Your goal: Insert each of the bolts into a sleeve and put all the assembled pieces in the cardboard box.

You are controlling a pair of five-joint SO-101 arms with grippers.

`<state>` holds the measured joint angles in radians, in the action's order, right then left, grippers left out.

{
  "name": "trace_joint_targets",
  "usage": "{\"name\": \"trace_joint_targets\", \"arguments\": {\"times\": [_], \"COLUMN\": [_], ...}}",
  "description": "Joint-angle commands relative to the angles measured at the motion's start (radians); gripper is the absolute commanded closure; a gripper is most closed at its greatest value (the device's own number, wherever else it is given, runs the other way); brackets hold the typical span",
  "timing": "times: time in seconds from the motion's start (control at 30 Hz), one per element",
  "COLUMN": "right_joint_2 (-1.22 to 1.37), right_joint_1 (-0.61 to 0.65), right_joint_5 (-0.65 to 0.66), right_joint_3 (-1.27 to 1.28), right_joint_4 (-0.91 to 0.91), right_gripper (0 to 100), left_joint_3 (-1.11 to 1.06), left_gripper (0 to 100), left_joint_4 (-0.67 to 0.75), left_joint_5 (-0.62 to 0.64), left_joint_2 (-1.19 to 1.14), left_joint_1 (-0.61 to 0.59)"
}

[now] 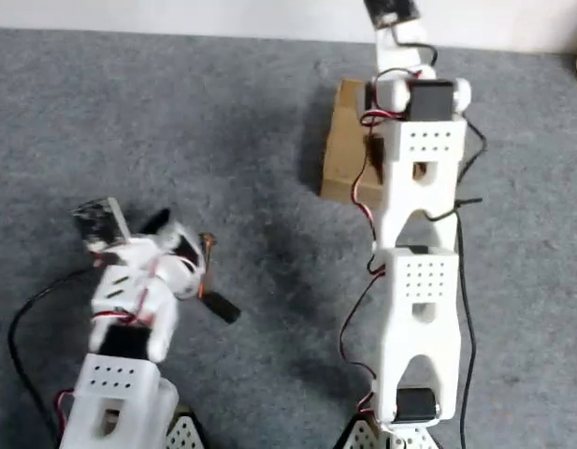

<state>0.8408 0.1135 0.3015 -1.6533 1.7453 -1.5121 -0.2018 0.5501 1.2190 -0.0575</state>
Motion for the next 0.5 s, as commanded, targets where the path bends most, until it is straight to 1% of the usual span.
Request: {"name": "trace_joint_targets", "arguments": {"times": [0.0,0.1,0.2,0.3,0.47], "right_joint_2": [-0.188,-0.352,-0.564,-0.803,-1.17], "right_joint_1": [0.051,0.113,0.209,0.341,0.587], "right_joint_5": [0.005,0.005,0.005,0.009,0.012], "right_joint_3": [0.074,0.246,0.435,0.631,1.069], "right_joint_4": [0.022,0.022,0.021,0.019,0.016], "right_gripper": [83.2,83.2,83.2,83.2,83.2], "left_joint_3": [0.065,0.065,0.065,0.068,0.085], "left_gripper": [99,99,99,99,99], "left_joint_4": [0.018,0.018,0.018,0.018,0.02], "left_joint_5": [0.005,0.005,0.005,0.005,0.005], "left_joint_2": [-0.004,-0.004,-0.004,-0.002,-0.002], "left_joint_1": [-0.041,-0.041,-0.045,-0.048,-0.12]}}
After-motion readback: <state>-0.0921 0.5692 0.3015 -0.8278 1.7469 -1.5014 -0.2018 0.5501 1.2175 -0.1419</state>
